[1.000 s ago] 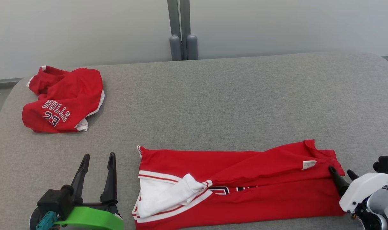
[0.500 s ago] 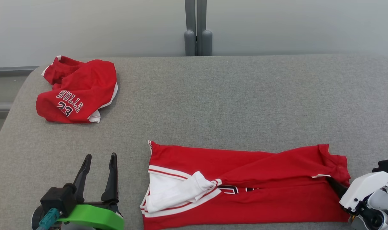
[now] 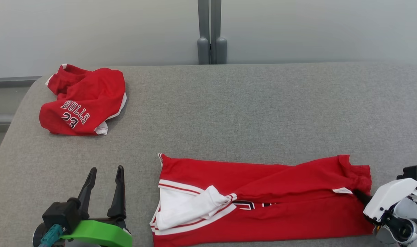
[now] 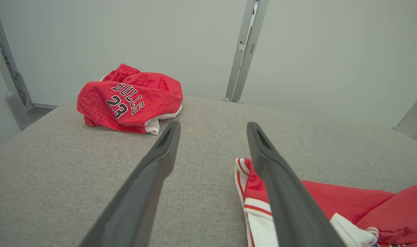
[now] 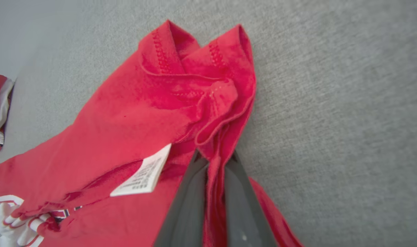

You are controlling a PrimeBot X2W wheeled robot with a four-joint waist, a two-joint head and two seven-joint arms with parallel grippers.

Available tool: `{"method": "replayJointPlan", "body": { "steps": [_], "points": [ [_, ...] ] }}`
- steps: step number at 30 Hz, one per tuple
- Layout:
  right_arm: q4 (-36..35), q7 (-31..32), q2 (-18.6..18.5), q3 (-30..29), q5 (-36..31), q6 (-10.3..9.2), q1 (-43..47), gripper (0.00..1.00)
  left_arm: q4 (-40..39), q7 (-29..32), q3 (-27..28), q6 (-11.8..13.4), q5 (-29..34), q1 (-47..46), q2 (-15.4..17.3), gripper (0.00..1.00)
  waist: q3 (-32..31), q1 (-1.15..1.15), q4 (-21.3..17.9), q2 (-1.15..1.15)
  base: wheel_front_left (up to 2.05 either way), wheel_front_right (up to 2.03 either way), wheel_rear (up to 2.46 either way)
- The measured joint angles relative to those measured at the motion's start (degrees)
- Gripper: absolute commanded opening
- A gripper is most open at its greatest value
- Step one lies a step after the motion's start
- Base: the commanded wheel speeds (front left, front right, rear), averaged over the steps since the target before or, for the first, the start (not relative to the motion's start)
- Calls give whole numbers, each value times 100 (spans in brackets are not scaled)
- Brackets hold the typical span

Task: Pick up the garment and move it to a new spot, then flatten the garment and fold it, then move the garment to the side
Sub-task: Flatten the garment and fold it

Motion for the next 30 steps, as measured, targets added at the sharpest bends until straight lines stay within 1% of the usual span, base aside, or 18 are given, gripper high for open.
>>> {"method": "replayJointPlan", "body": {
  "steps": [6, 9, 15, 19, 21, 23, 30],
  "points": [
    [-280, 125, -250, 16, 138, 1, -107, 0, 1, 0, -1, 7, -16, 26, -3, 100, -82, 0, -94, 0, 0, 0, 0],
    [-398, 278, -385, -51, 278, 1, -129, 0, 0, -1, 2, 8, -25, 54, -2, 100, -111, 0, -140, 0, 0, 0, 0],
    [-492, 495, -749, -209, 338, 1, -148, 0, 4, -1, 9, 24, -58, 68, 3, 100, -123, 0, -203, 0, 0, 0, 0],
    [-601, 494, -949, -377, 303, 0, -149, 0, 43, -1, 18, 24, -73, 75, -4, 100, -143, 0, -221, 0, 0, 0, 0],
    [-722, 523, -948, -393, 302, 0, -143, 0, 67, -1, 16, 24, -79, 79, -20, 100, -161, 0, -226, 0, 0, 0, 0],
    [-985, 579, -925, -386, 292, 0, -125, 0, 104, -1, 18, 23, -102, 86, -33, 100, -180, 0, -225, 0, 0, 0, 0],
    [-2248, 670, -610, -380, 334, 0, 213, 0, 227, -2, 45, -11, -169, 104, -88, 100, -237, 0, -114, 0, 0, 0, 0]
  ]
}}
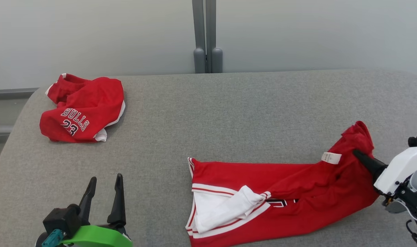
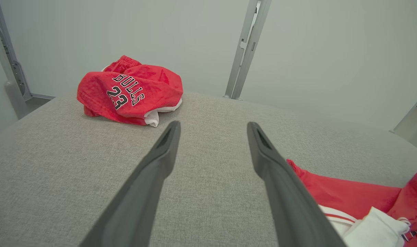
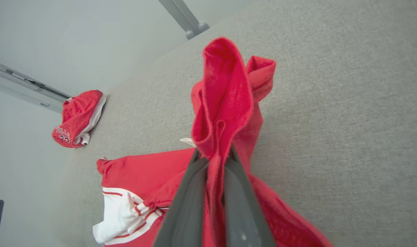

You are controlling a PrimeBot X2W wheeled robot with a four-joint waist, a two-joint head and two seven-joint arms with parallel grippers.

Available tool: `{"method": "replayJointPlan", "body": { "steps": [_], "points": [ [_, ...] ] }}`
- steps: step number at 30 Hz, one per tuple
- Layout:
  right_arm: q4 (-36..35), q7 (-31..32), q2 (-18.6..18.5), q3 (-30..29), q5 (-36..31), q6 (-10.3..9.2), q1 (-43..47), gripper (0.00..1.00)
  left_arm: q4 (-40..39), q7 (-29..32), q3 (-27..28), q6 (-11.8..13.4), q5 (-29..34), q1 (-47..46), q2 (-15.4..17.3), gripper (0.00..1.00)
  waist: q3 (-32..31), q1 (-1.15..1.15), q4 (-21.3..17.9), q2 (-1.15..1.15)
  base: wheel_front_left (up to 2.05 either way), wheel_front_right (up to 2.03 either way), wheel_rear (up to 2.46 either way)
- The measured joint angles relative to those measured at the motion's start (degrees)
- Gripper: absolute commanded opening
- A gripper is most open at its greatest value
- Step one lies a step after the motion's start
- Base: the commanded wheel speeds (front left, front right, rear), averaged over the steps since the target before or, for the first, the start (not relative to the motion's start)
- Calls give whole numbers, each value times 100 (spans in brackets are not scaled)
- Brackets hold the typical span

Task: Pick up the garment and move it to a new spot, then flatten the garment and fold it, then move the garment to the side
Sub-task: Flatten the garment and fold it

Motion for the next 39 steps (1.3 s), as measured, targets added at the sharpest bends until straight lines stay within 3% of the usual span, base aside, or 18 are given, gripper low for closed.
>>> {"method": "replayJointPlan", "body": {
  "steps": [8, 18, 26, 33, 34, 35, 39],
  "points": [
    [-918, 111, 766, 175, -105, -1, 347, 0, 126, -9, -54, -78, -2, 6, -48, 100, -25, 0, 331, 0, 0, 0, 0],
    [-593, -400, 1681, 583, -324, -1, 356, 0, 333, 68, -247, -230, 57, -170, -42, 100, -10, 0, 977, 0, 0, 0, 0],
    [-85, -613, 1917, 1151, -328, -1, 264, 0, 415, 120, -385, -307, 111, -287, -49, 100, 16, 0, 1505, 0, 0, 0, 0],
    [379, -833, 1930, 1454, -237, -1, 47, 0, 497, 119, -420, -320, 113, -377, -73, 100, 101, 0, 1707, 0, 0, 0, 0],
    [433, -836, 1928, 1486, -230, -1, 27, 35, 504, 119, -420, -319, 113, -377, -71, 100, 105, 0, 1707, 0, 0, 0, 0],
    [483, -858, 1927, 1541, -199, -1, -2, 100, 511, 119, -420, -318, 112, -377, -71, 100, 105, 0, 1699, 0, 0, 0, 0],
    [377, -961, 1911, 1783, -64, -1, -54, 100, 547, 112, -387, -293, 101, -373, -65, 100, 73, 0, 1597, 0, 0, 0, 0]
  ]
}}
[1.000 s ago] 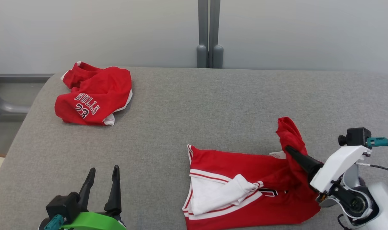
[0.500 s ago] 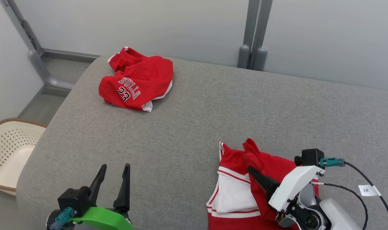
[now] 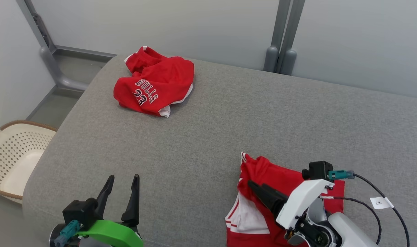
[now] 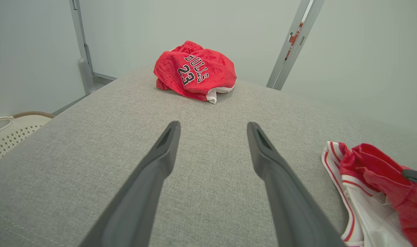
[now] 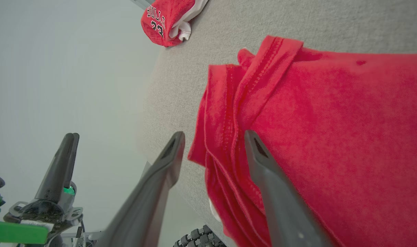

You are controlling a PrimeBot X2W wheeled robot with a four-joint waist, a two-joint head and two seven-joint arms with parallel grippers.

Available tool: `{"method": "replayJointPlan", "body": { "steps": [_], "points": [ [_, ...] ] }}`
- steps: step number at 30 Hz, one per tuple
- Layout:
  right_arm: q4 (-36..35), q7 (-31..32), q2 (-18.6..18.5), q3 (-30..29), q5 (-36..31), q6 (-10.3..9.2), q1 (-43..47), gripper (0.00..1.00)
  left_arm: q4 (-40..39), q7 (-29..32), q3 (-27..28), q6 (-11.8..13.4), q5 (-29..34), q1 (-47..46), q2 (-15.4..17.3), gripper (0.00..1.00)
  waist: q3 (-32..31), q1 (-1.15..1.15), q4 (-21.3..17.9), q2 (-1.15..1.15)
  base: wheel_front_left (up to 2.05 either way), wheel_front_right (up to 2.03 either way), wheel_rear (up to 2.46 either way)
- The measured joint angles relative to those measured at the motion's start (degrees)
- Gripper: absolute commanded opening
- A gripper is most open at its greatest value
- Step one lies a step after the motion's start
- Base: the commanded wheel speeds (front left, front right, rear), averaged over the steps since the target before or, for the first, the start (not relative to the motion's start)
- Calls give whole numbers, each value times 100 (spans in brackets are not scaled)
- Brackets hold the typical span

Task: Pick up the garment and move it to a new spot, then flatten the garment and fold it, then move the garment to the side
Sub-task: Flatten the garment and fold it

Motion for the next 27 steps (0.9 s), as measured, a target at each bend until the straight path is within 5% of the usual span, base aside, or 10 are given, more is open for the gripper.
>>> {"method": "replayJointPlan", "body": {
  "steps": [9, 17, 23, 27],
  "points": [
    [-1099, -709, -677, 176, 205, 0, 8, 100, -22, -51, 78, 25, -68, 35, 1, 100, -127, 0, -470, 0, 0, 0, 0],
    [-1411, -2050, -1591, -245, -495, 0, 15, 100, -119, -107, 203, 62, 20, 91, -63, 100, -172, 0, -971, 0, 0, 0, 0],
    [-1366, -2727, -1817, -656, -1234, 1, 277, 100, -341, -121, 417, 69, 221, 154, -141, 100, -178, 0, -1250, 0, 0, 0, 0],
    [-1382, -2805, -1540, -1165, -1662, 1, 522, 100, -698, -130, 719, 53, 628, 277, -197, 100, -179, 0, -1418, 0, 0, 0, 0]
  ]
}}
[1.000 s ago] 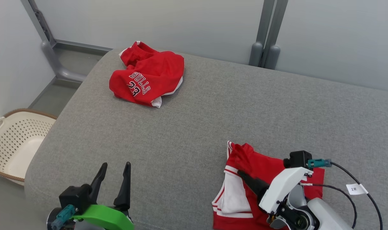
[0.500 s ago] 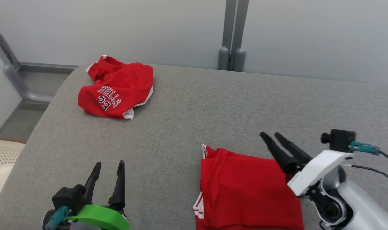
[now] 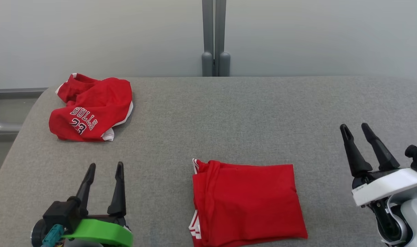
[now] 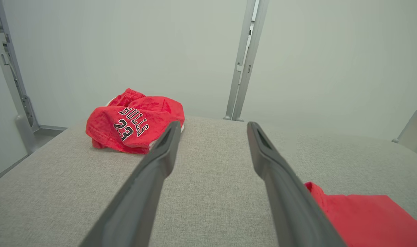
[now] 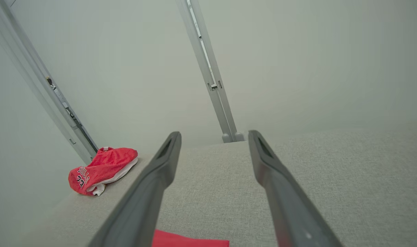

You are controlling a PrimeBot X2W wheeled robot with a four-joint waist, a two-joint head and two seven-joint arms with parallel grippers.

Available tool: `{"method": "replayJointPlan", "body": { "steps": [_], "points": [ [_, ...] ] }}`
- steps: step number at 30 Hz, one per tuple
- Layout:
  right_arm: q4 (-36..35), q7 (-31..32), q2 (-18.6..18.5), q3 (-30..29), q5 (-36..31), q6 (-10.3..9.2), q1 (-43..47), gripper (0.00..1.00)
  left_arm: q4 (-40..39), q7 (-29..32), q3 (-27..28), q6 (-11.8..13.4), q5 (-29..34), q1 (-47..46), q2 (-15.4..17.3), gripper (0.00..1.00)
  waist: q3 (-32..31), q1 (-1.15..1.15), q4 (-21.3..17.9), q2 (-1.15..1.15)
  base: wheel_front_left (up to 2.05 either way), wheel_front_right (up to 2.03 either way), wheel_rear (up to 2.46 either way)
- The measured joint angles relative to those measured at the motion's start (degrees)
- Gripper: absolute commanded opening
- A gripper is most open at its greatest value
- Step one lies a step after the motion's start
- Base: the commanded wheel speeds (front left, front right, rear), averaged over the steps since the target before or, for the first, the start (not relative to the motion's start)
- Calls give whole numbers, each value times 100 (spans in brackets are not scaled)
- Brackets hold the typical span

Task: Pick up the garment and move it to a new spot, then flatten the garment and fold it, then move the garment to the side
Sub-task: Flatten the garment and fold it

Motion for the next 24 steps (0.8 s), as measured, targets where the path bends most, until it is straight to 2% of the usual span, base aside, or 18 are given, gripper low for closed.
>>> {"method": "replayJointPlan", "body": {
  "steps": [6, 12, 24],
  "points": [
    [-266, -19, 508, -867, -970, 0, 334, 100, -158, -5, 365, -90, 445, 230, -198, 100, 4, 0, -222, 0, 0, 0, 0],
    [-280, -19, 736, -1051, -1741, 0, 653, 100, -113, -5, 590, -289, 793, 286, -416, 100, -41, 0, -323, 0, 0, 0, 0],
    [-11, -19, 831, -953, -1964, 0, 806, 100, -160, -7, 1026, -588, 1503, 343, -759, 100, -49, 0, -343, 0, 0, 0, 0]
  ]
}}
